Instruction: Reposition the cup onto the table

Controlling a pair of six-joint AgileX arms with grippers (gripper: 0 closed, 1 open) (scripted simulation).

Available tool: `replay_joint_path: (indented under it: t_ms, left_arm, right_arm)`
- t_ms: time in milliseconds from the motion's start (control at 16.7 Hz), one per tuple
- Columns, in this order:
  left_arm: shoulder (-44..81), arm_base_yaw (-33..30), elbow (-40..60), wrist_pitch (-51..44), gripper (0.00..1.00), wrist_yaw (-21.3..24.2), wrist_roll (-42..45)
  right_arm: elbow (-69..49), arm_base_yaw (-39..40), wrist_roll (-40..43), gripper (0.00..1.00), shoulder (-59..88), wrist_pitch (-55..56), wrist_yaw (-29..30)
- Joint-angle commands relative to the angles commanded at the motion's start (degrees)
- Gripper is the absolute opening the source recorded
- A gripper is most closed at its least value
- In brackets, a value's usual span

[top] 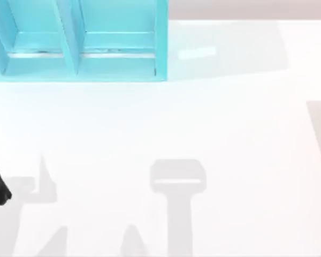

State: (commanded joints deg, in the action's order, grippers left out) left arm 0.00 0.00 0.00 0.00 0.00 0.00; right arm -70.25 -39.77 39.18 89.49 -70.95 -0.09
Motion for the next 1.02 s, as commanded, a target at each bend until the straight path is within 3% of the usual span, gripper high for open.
replay_joint_path:
  t_ms: [600, 960, 1020]
  left_arm:
    - [0.0, 0.0, 0.0, 0.0, 1.00, 0.0, 0.0]
    - [0.0, 0.0, 0.0, 0.0, 1.00, 0.0, 0.0]
    - [0.0, 0.0, 0.0, 0.0, 1.00, 0.0, 0.0]
  right_arm:
    - [14.8, 0.1, -0.2, 1.00, 5.0, 19.8, 0.0]
    - [15.9, 0.1, -0.2, 1.00, 5.5, 21.5, 0.0]
    - [15.9, 0.1, -0.2, 0.92, 5.5, 21.5, 0.0]
